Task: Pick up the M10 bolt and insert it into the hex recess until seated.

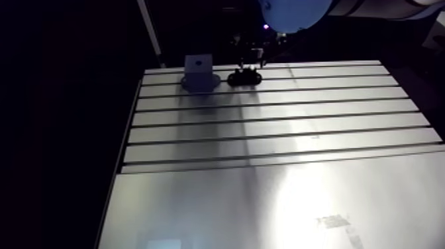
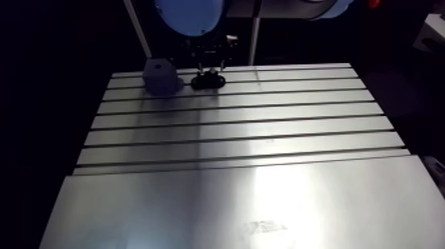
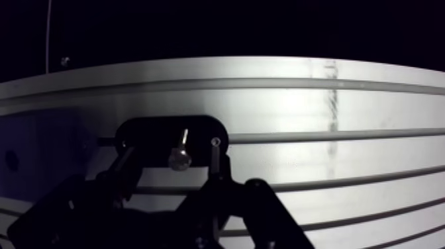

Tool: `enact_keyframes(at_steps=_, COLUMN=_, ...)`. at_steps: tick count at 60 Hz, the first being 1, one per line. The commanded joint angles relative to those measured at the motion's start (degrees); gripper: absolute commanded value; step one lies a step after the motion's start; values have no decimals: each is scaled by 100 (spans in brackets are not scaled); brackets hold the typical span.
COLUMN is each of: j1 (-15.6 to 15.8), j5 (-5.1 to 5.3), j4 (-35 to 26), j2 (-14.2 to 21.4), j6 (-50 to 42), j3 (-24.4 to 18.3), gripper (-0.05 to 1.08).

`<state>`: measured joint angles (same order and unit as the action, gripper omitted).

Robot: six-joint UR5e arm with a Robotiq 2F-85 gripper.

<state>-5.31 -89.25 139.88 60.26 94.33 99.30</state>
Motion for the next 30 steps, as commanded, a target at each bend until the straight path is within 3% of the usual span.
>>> enact_keyframes(at_steps=1, j1=-5, j5=0, j4=1, j2=-2, j6=-6, j3=-3, gripper=40)
enact_keyframes(at_steps=30, j1=-6, j5=-9, j4=1, j2=-11, j6=-6, j3=4, gripper=47)
